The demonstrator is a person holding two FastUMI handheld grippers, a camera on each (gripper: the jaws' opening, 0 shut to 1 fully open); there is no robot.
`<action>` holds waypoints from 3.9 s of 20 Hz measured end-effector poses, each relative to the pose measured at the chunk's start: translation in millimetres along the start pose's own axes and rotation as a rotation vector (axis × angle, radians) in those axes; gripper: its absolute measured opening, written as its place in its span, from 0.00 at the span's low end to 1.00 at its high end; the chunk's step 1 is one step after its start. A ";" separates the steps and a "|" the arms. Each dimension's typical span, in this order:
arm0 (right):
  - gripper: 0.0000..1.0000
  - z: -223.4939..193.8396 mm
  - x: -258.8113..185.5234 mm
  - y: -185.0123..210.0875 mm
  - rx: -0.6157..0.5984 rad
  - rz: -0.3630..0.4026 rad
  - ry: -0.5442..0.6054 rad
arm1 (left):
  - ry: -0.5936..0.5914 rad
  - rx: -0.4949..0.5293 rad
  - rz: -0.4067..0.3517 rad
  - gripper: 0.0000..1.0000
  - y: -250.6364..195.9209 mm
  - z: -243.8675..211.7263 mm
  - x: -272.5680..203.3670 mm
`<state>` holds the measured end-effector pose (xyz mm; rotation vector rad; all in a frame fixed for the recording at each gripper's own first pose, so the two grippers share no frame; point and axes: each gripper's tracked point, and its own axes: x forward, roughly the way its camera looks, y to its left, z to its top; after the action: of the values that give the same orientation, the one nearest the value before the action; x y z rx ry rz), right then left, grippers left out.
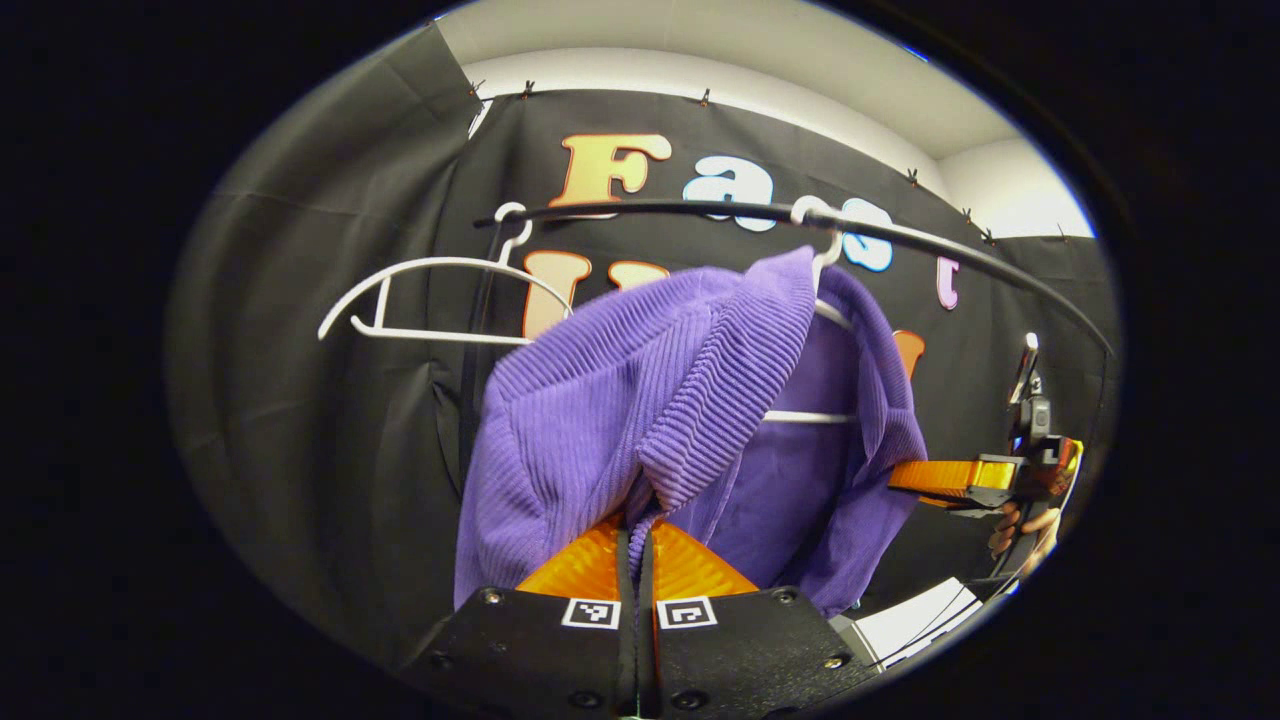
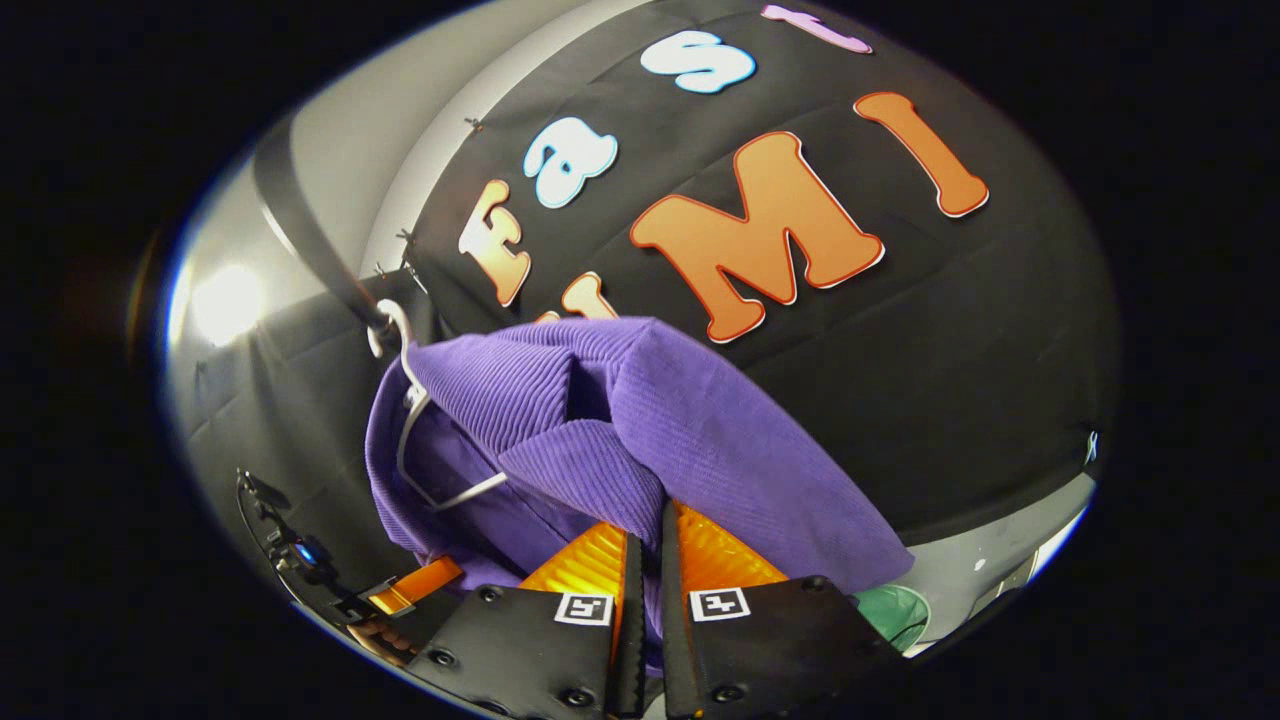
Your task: Grasp the clothes on the hanger with both hands and then place them into the laundry hamper below.
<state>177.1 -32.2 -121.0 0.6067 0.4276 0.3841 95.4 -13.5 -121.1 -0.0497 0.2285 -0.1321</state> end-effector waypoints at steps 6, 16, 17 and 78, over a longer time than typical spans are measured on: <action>0.15 32.0 3.7 -7.5 0.031 0.011 -0.023 | -0.098 -0.050 -0.015 0.00 16.9 63.2 -24.4; 0.15 54.0 -0.6 -6.3 0.165 0.080 -0.081 | -0.192 -0.081 0.050 0.00 80.3 134.9 -15.3; 0.15 52.7 -3.4 -4.5 0.177 0.090 -0.077 | -0.187 -0.089 0.051 0.00 83.7 135.6 -10.5; 0.13 -147.3 -46.2 -138.0 0.079 -0.341 0.125 | 0.315 -0.085 -0.013 0.00 -0.1 -132.6 32.2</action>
<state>96.1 -90.1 -302.6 0.5756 0.6570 0.0797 96.1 -22.5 -257.2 -0.1149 0.5479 -0.1428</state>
